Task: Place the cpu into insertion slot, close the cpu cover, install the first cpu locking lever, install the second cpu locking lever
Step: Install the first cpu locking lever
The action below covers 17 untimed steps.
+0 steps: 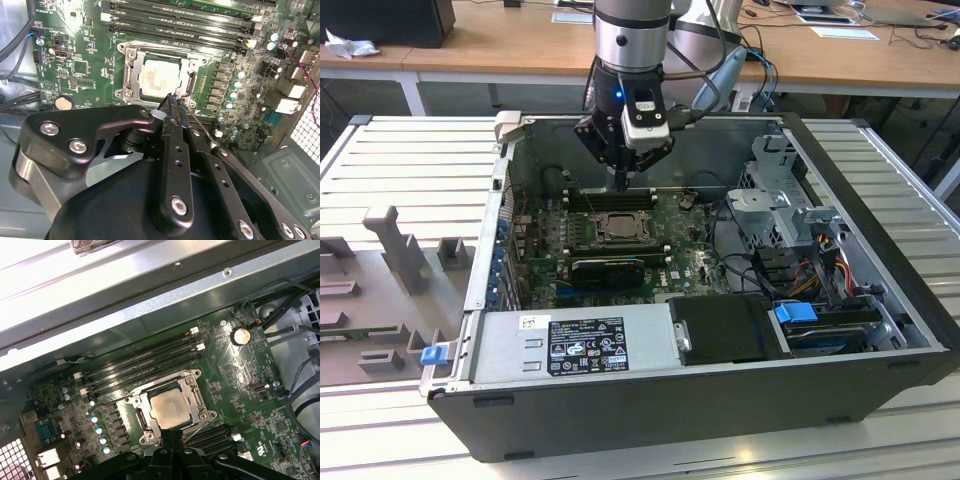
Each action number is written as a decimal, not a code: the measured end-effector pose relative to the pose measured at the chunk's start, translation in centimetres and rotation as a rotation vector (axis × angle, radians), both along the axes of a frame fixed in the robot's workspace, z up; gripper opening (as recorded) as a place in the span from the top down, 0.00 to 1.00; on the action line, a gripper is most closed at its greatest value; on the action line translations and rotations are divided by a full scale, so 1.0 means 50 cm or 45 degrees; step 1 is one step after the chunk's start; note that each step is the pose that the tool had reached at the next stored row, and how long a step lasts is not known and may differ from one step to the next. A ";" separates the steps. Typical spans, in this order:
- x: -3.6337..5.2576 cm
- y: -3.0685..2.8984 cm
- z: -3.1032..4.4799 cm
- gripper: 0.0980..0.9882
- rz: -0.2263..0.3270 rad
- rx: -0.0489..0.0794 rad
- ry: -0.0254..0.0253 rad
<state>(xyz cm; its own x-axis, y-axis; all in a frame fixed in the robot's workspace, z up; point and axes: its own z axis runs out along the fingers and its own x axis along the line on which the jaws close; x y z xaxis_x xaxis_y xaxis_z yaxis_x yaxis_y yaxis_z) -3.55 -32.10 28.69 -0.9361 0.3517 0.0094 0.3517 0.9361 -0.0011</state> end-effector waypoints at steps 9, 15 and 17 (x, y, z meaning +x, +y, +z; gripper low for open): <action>0.000 0.000 0.000 0.99 0.111 0.000 0.0000; -0.003 0.000 -0.008 0.99 0.192 0.000 -0.0007; -0.003 0.000 -0.010 0.99 0.245 0.000 -0.0007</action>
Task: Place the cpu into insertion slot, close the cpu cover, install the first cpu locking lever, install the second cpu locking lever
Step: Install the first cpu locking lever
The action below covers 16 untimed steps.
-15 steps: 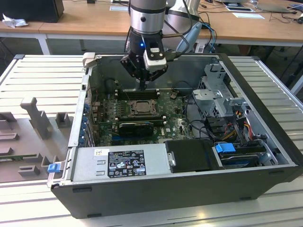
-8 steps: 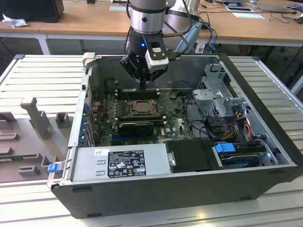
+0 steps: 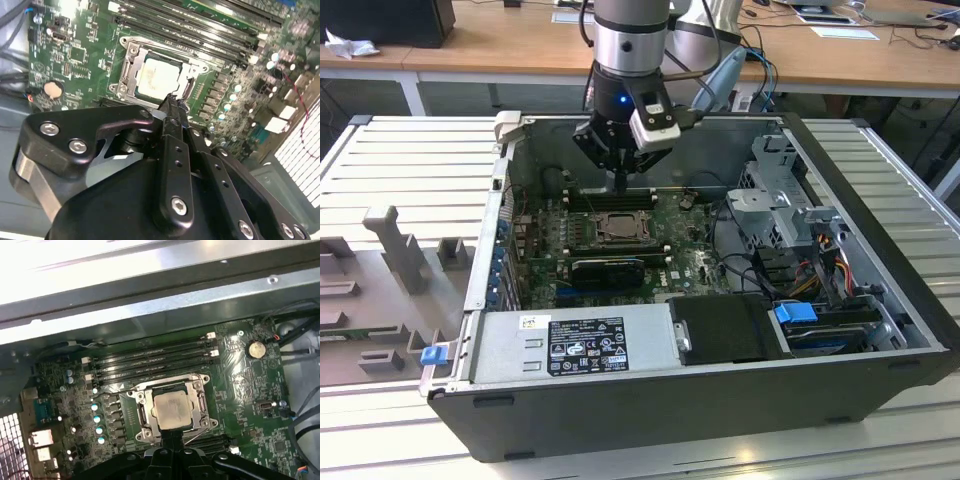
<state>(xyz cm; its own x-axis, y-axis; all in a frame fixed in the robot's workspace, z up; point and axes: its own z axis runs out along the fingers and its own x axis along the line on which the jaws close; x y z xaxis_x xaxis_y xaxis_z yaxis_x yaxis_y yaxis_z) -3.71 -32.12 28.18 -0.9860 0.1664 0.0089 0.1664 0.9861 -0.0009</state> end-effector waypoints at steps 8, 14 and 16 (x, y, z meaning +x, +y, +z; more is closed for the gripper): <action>-0.022 -0.001 -0.005 0.99 0.151 0.040 -0.0025; -0.080 -0.001 -0.015 0.99 0.152 0.080 -0.0049; -0.098 -0.001 -0.022 0.99 0.156 0.080 -0.0048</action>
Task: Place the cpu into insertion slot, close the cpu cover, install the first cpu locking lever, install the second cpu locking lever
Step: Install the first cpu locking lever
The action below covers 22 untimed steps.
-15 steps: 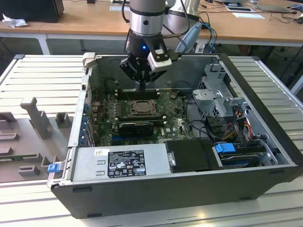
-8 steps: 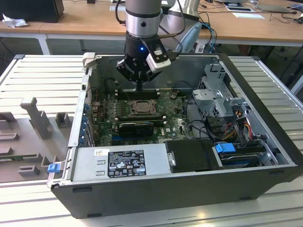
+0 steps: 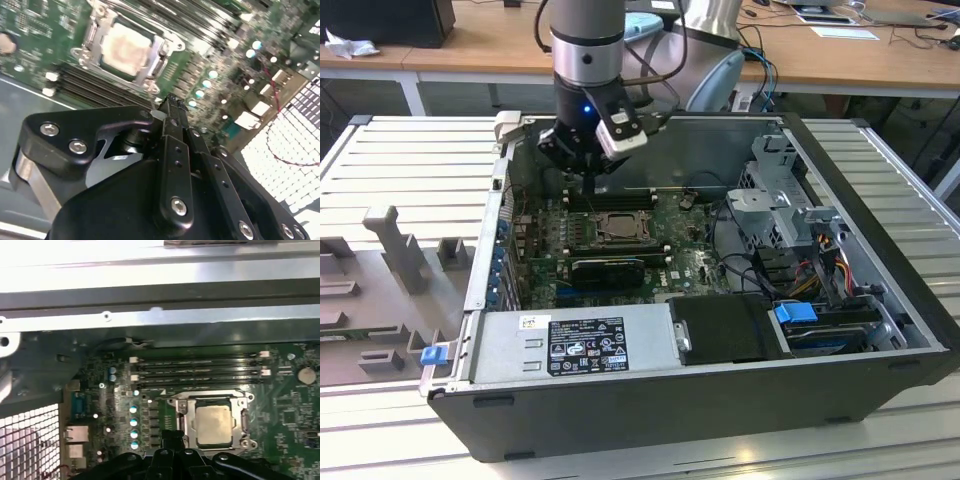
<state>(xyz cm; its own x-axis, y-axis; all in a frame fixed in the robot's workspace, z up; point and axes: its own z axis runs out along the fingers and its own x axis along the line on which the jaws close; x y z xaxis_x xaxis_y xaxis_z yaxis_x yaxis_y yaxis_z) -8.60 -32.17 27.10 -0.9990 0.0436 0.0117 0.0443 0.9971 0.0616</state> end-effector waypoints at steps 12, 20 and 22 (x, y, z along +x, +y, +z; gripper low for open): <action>-0.040 0.045 -0.026 0.99 0.040 0.005 0.0001; 0.042 0.049 -0.030 0.99 0.040 0.006 0.0022; 0.068 0.049 -0.032 0.99 0.040 0.007 0.0045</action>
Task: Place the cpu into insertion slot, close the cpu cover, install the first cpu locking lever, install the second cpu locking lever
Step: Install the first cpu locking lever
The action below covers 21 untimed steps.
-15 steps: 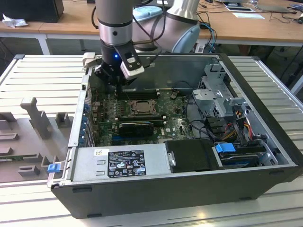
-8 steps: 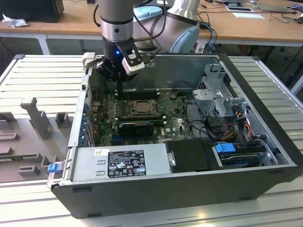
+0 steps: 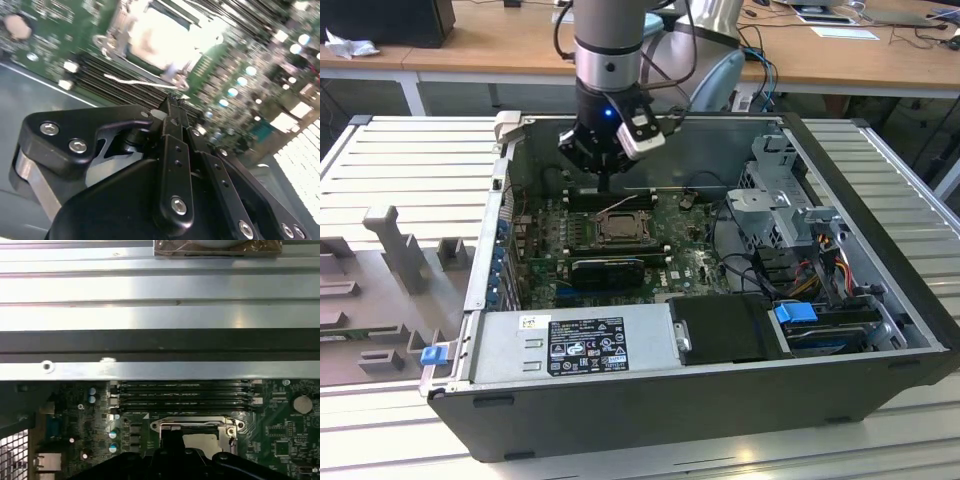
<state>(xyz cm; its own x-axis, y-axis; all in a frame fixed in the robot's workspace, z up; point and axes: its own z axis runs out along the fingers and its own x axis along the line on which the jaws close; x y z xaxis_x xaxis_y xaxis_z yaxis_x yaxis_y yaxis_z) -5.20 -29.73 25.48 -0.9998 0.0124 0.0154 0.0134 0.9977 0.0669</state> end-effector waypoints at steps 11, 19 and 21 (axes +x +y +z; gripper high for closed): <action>0.018 0.004 -0.038 0.99 0.001 0.034 -0.0490; 0.038 0.018 -0.057 0.99 0.025 0.039 -0.0487; 0.046 0.020 -0.067 0.99 0.032 0.039 -0.0486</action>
<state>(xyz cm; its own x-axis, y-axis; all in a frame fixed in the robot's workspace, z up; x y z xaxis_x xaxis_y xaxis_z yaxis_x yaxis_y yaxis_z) -2.91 -28.73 22.13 -0.9997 -0.0125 -0.0228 -0.0147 0.9952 0.0972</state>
